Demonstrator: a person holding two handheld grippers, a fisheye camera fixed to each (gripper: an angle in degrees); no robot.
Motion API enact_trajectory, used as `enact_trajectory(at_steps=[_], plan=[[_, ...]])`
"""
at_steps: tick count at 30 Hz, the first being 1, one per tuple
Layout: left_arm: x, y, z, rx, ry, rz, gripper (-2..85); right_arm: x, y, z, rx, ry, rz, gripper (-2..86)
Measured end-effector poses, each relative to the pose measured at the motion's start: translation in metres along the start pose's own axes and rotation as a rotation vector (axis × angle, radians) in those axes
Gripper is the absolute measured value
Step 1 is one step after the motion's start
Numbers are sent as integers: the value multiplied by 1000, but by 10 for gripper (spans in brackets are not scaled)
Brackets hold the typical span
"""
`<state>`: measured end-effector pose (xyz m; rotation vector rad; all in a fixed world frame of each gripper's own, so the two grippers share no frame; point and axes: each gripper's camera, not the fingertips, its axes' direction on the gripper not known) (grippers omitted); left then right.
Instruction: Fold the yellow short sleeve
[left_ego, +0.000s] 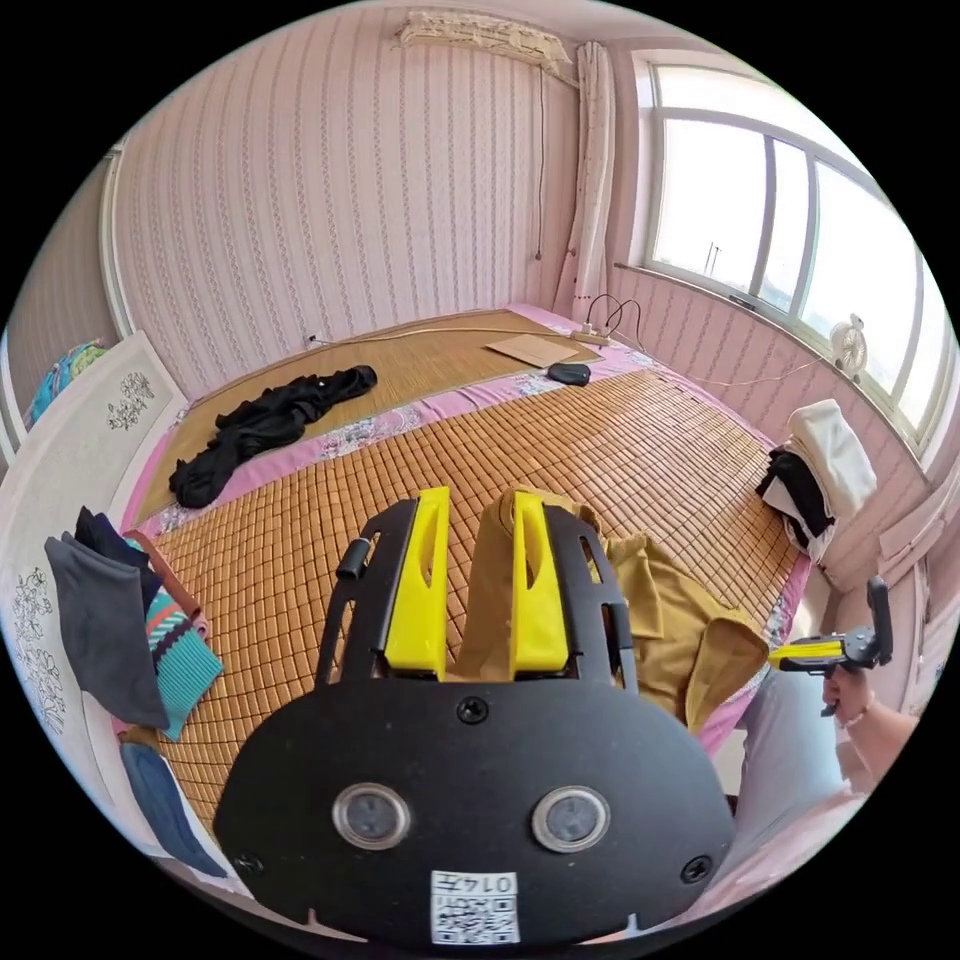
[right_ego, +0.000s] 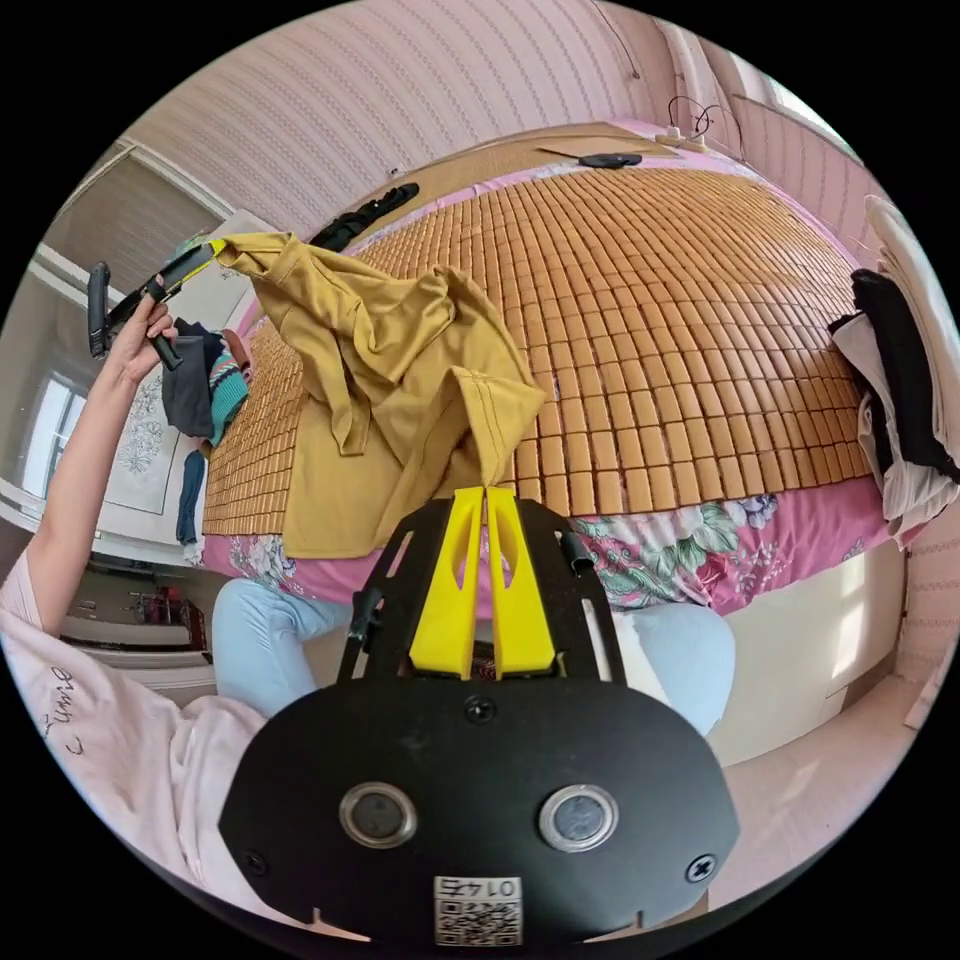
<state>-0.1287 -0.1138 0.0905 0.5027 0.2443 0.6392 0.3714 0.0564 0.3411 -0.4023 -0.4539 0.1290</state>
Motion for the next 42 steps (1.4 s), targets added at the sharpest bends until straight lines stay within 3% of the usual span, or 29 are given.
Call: enact_trajectory(at_steps=[4, 9, 14, 17, 20, 23, 32, 42], plan=[[-3, 89, -4, -112, 4, -16, 90, 10, -1, -5, -5, 59, -12, 20], [27, 215, 13, -387, 174, -169, 90, 1, -26, -10, 15, 98, -98, 80], [43, 252, 35, -475, 207, -333, 111, -26, -58, 8, -48, 240, -213, 118], [53, 251, 33, -441, 123, -286, 101, -26, -67, 33, -150, 293, -203, 120], [59, 249, 30, -470, 47, -176, 46, -25, -63, 19, -119, 300, -189, 65], [48, 251, 27, -500, 164, -223, 0, -11, -49, 0, -123, 269, -150, 22], [-14, 249, -96, -152, 398, -373, -10, 48, 34, -139, 70, -21, -37, 11], [-68, 196, -386, 651, 504, -182, -10, -10, 127, -445, 778, -467, -461, 8]])
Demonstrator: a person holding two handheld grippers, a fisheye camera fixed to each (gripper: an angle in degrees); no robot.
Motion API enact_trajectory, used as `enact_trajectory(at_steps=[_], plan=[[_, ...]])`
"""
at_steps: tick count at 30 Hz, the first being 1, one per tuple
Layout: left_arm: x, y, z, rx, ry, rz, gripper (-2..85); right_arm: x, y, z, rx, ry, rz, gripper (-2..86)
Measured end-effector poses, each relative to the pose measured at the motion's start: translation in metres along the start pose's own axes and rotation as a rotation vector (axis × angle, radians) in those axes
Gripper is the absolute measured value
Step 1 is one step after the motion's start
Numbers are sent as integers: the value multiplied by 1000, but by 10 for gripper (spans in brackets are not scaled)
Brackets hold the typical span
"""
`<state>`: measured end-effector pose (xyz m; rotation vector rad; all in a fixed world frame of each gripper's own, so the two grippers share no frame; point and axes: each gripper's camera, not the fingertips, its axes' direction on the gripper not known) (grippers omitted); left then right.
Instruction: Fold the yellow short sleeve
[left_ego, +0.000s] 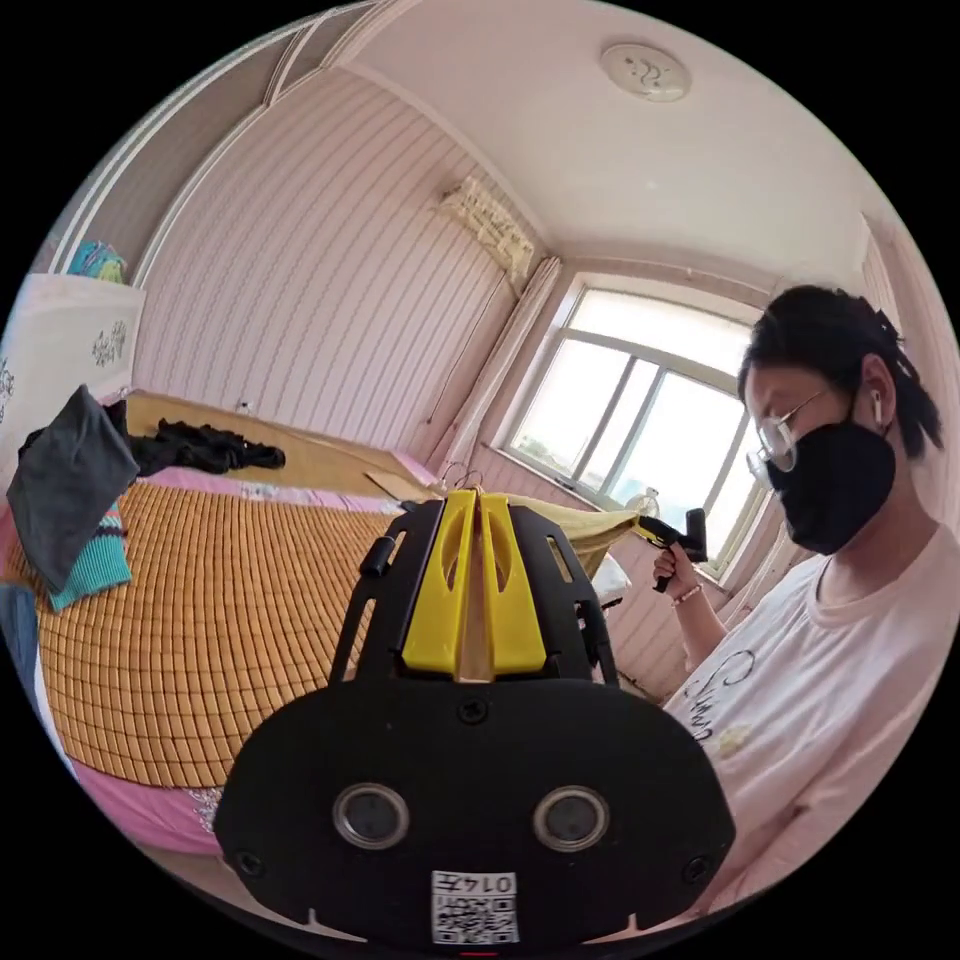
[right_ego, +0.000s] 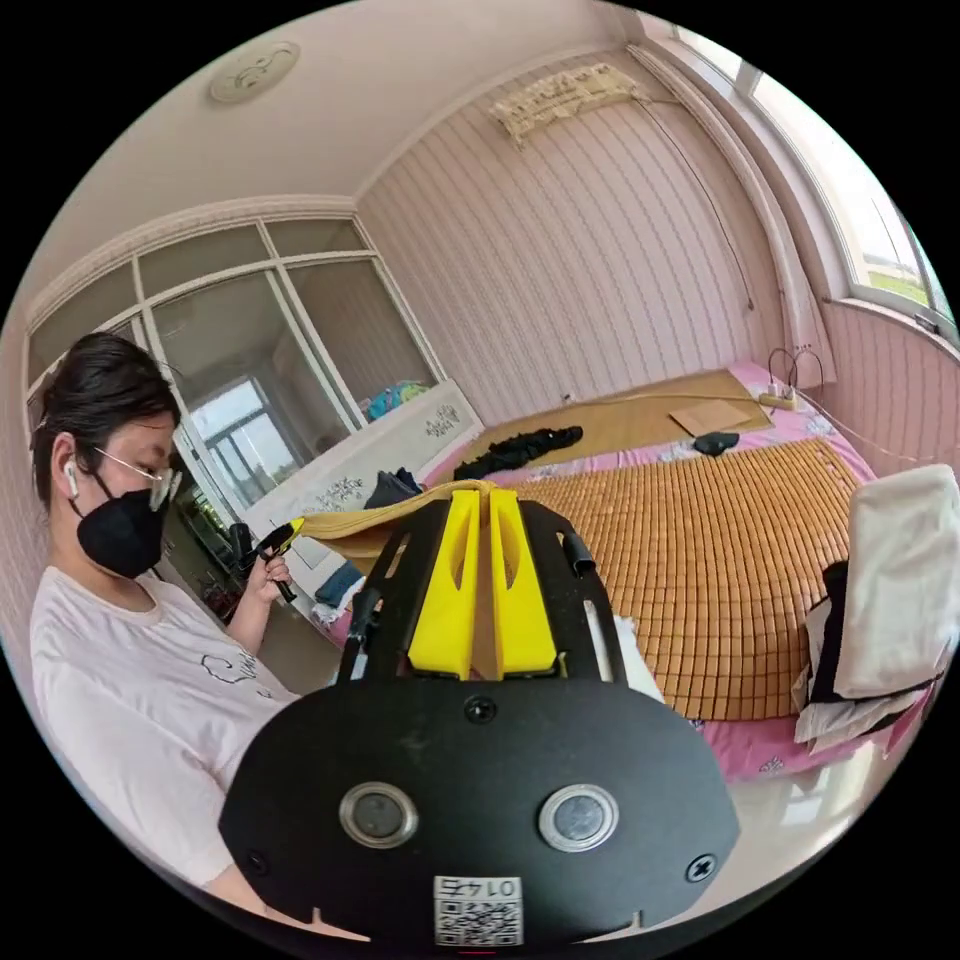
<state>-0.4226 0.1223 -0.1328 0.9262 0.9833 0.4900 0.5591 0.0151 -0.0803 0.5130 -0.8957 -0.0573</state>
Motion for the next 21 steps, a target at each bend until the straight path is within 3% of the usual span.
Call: enact_trajectory(at_steps=[3, 6, 10, 13, 16, 18, 21], plan=[[31, -58, -34, 98, -7, 141, -10, -43, -54, -32, 79, -44, -144, 7], [30, -94, -29, 88, -83, 199, -10, -50, -93, -16, 38, 36, -197, 7], [-42, -103, 37, -94, -190, 23, -10, 21, -119, 92, -265, 113, -60, 7], [-106, -90, 107, -229, -355, -80, -10, 83, -116, 176, -384, 215, 62, 7], [-130, -121, 152, -256, -413, -96, -10, 104, -155, 203, -270, 217, 110, 7], [-119, -158, 165, -177, -441, -5, -10, 96, -186, 200, -158, 214, 72, 7], [-111, -176, 182, -201, -499, 94, -10, 85, -208, 195, -45, 162, 32, 7]])
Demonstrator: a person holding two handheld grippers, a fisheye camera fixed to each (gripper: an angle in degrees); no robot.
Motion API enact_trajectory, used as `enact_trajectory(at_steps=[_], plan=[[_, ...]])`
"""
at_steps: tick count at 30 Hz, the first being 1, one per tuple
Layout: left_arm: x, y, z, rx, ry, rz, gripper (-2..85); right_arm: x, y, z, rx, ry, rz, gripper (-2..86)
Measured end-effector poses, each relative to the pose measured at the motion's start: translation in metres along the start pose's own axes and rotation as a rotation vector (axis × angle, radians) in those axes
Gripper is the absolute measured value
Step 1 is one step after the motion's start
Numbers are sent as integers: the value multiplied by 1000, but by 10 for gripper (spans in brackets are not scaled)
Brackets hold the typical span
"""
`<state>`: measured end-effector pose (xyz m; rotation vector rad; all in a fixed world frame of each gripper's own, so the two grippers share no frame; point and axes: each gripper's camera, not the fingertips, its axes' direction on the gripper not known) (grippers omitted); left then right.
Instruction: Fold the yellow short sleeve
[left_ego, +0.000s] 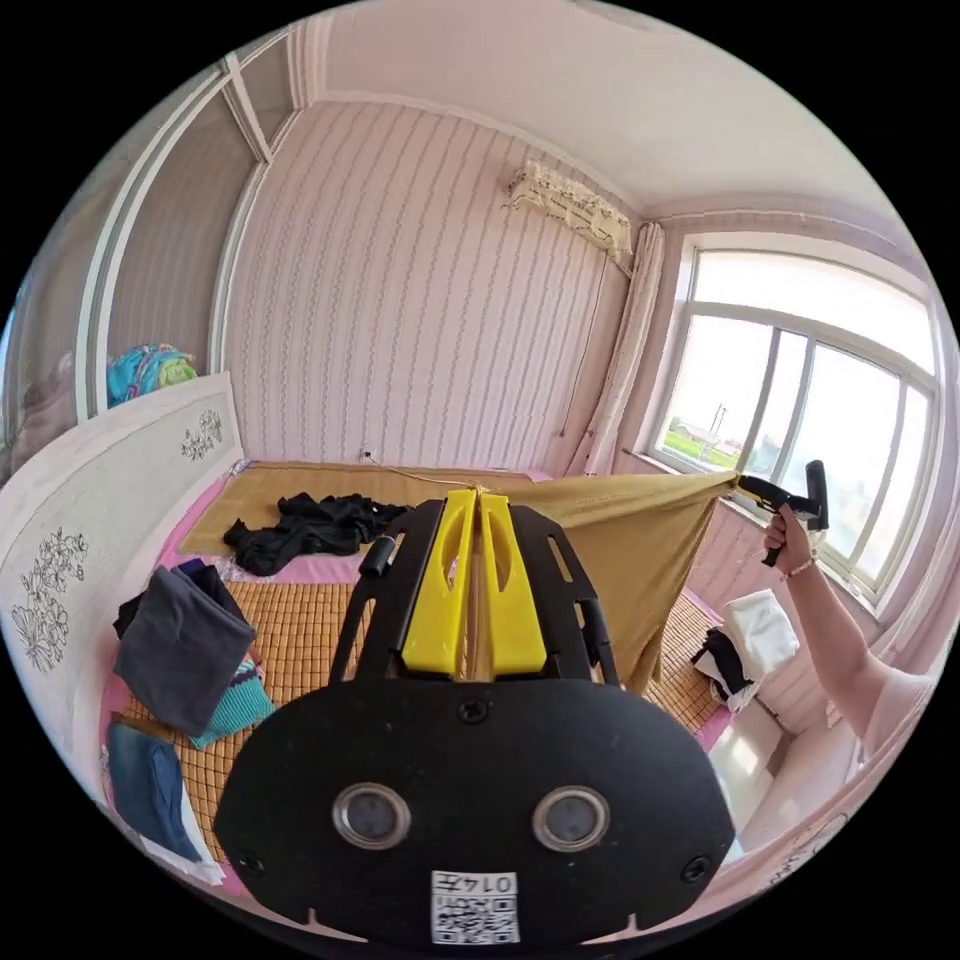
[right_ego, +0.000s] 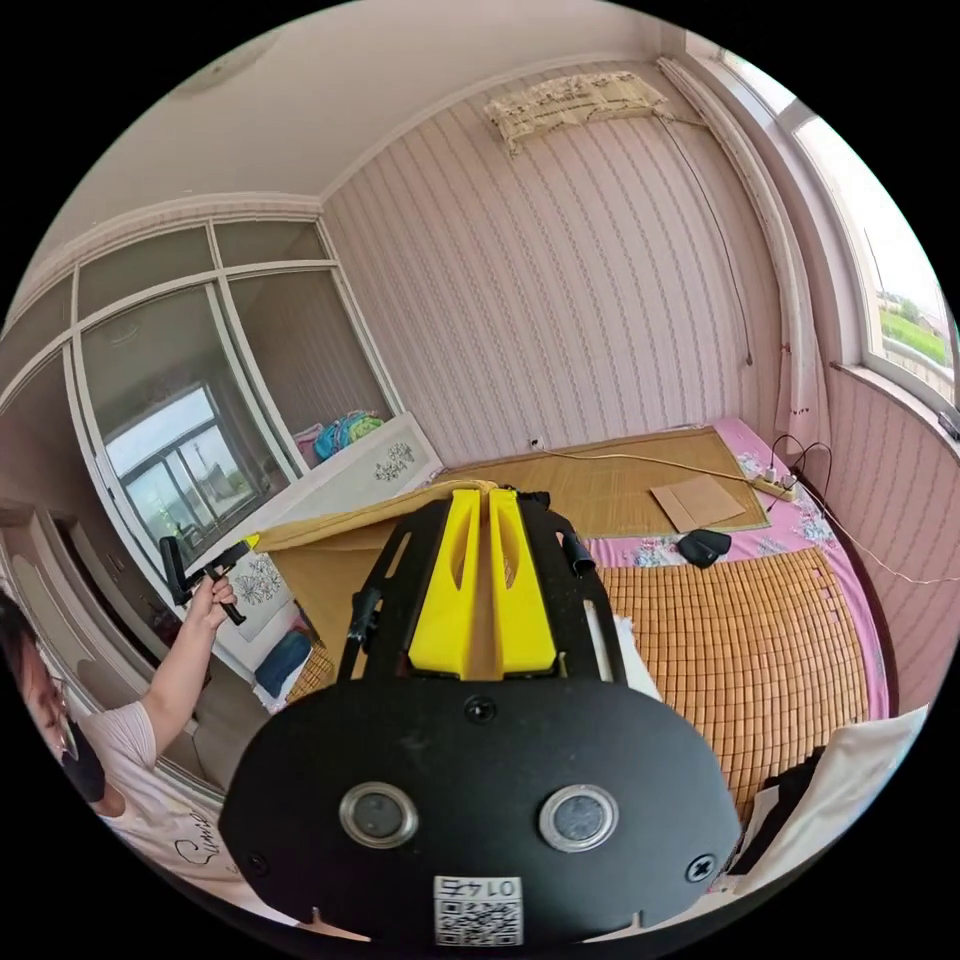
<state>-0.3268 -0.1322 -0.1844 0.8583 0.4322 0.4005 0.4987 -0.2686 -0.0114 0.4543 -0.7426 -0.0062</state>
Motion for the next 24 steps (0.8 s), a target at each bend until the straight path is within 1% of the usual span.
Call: enact_trajectory(at_steps=[2, 5, 7, 9, 10, 12, 16, 18, 19, 21, 24], plan=[[3, 9, 17, -47, -39, 51, -10, -2, 9, 8, -7, -6, -27, 7], [-4, 48, 61, -194, -34, 66, -10, 11, 50, 39, -93, 38, -37, 7], [-15, 82, 90, -278, 0, 28, -10, 36, 99, 77, -226, 91, 8, 7], [-33, 138, 129, -396, 53, -81, -10, 60, 142, 108, -327, 130, 64, 8], [-37, 153, 138, -422, 66, -108, -10, 76, 173, 127, -393, 138, 112, 8], [-47, 214, 168, -517, 92, -178, -10, 97, 219, 151, -463, 137, 192, 8], [-51, 298, 188, -664, 101, -255, -10, 126, 324, 190, -650, 154, 336, 8], [-46, 342, 191, -787, 67, -231, -10, 130, 358, 196, -728, 160, 378, 8], [-44, 350, 190, -813, 64, -227, -10, 130, 375, 198, -768, 146, 397, 8], [-37, 377, 184, -885, 84, -239, -10, 125, 393, 199, -835, 142, 383, 8], [-22, 393, 174, -922, 118, -233, -10, 114, 409, 193, -908, 171, 333, 8]])
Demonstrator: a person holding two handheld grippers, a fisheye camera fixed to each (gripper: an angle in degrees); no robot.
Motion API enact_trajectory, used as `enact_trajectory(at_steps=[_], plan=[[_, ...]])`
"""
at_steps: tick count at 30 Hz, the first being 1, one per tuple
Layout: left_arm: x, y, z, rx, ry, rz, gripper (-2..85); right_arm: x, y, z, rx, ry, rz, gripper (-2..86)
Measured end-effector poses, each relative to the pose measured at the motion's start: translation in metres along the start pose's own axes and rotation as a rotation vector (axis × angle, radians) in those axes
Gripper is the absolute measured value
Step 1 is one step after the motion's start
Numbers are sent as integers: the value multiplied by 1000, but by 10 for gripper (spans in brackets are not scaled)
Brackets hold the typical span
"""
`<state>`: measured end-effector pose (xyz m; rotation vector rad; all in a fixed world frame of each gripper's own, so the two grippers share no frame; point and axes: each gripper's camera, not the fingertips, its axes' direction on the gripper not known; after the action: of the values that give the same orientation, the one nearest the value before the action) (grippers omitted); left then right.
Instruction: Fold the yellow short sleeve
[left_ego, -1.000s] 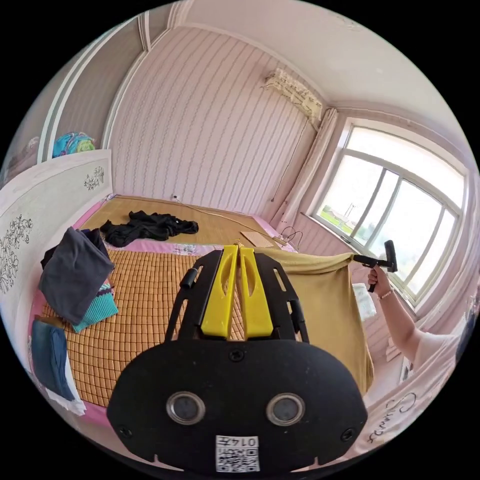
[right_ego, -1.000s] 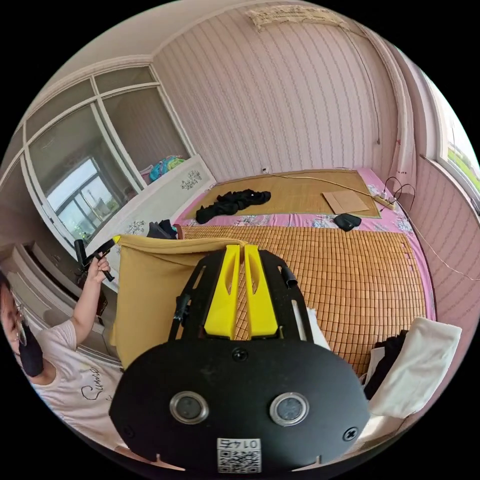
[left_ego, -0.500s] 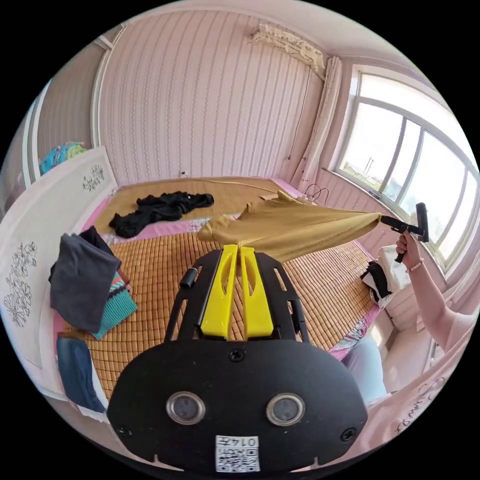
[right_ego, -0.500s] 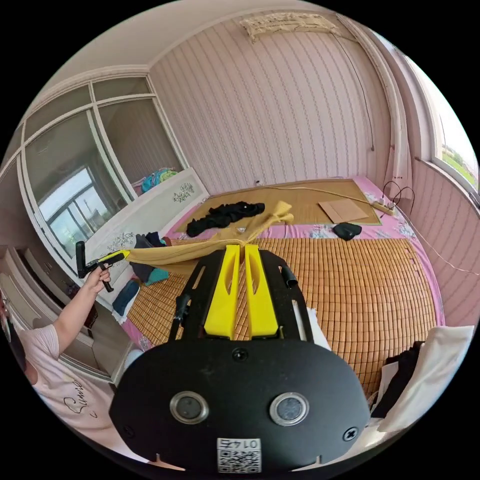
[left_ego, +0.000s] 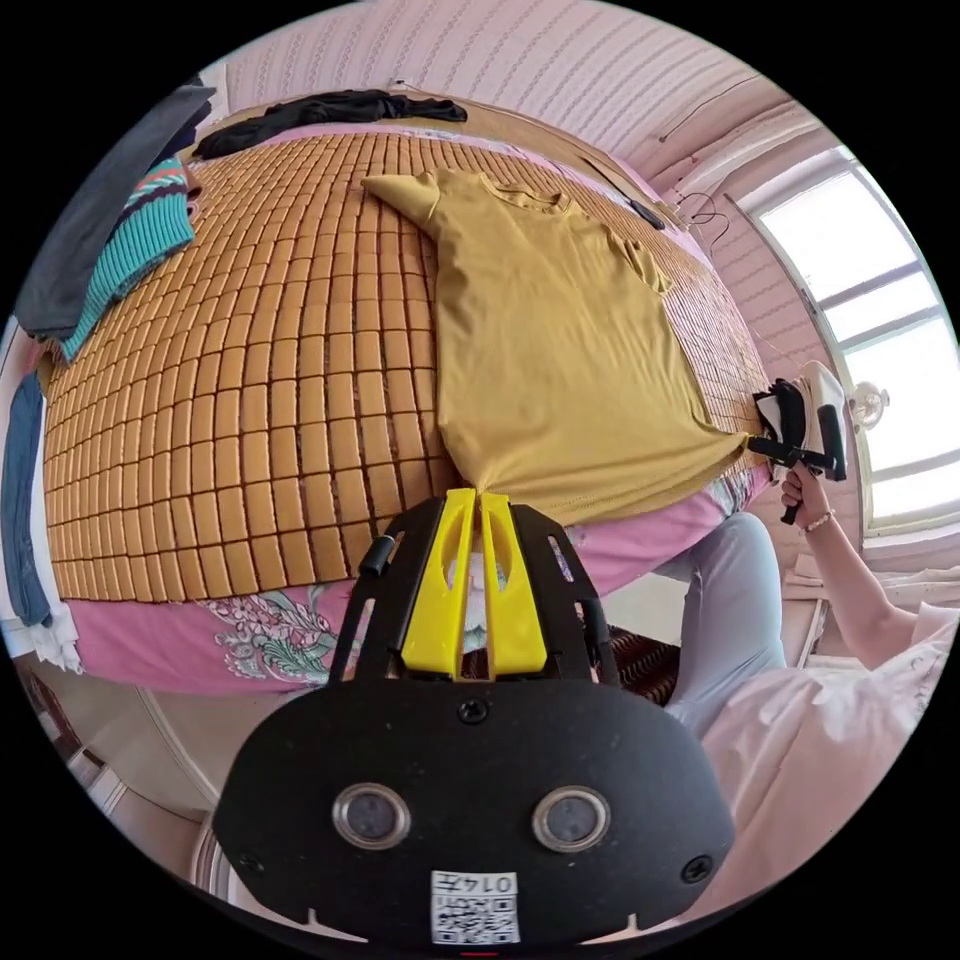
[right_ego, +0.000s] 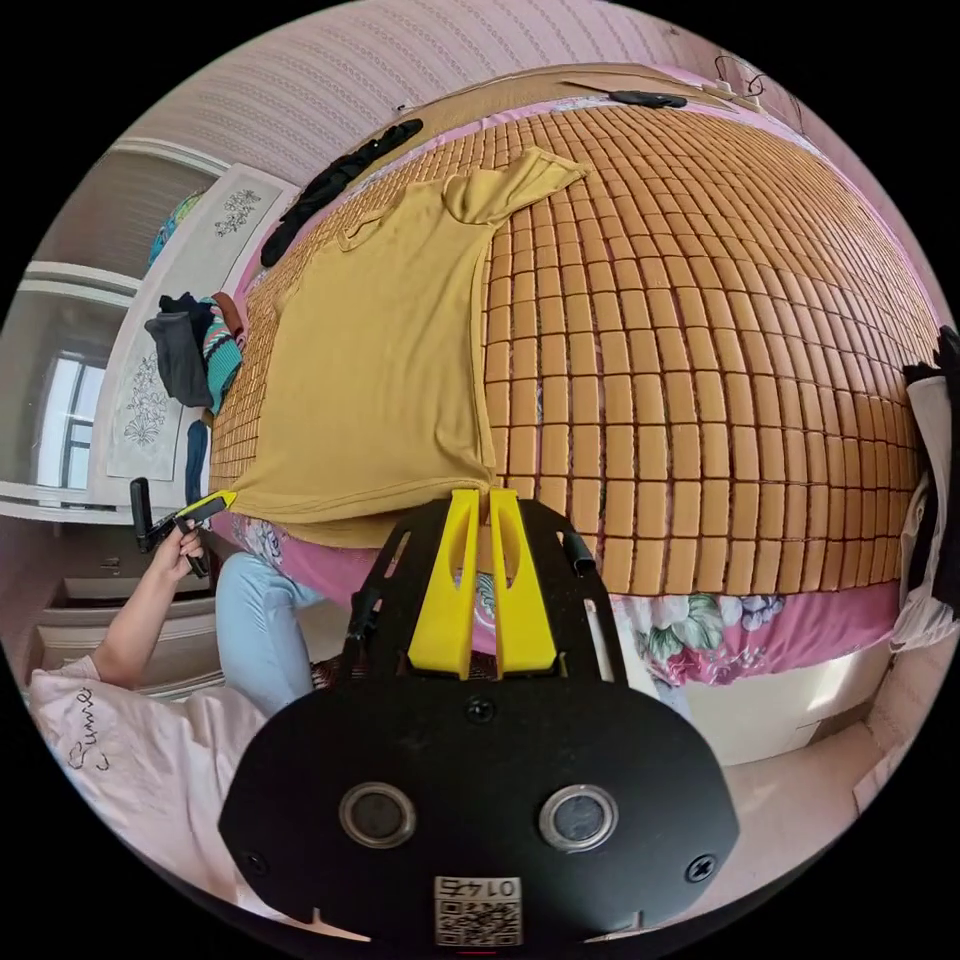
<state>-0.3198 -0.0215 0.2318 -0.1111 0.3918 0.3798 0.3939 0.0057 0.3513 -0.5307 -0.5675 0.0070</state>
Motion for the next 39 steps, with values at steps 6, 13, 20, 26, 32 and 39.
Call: enact_trajectory(at_steps=[6, 13, 20, 26, 32, 39], plan=[[29, 24, 7, -77, -11, 65, -10, -9, 28, -2, -29, -10, -17, 9], [49, 38, 23, -175, -75, 128, -4, -38, 51, 23, -183, 98, -103, 11], [57, 60, 15, -212, -165, 108, 60, -72, 64, 41, -275, 359, -229, 42], [92, 65, -12, -40, -188, 173, 60, -127, 61, 36, -105, 546, -398, 94], [155, 41, -17, 162, -245, 328, 64, -142, 52, 34, -22, 524, -455, 121], [239, -48, 10, 279, -144, 540, 62, -92, 31, 23, 94, 403, -380, 122]])
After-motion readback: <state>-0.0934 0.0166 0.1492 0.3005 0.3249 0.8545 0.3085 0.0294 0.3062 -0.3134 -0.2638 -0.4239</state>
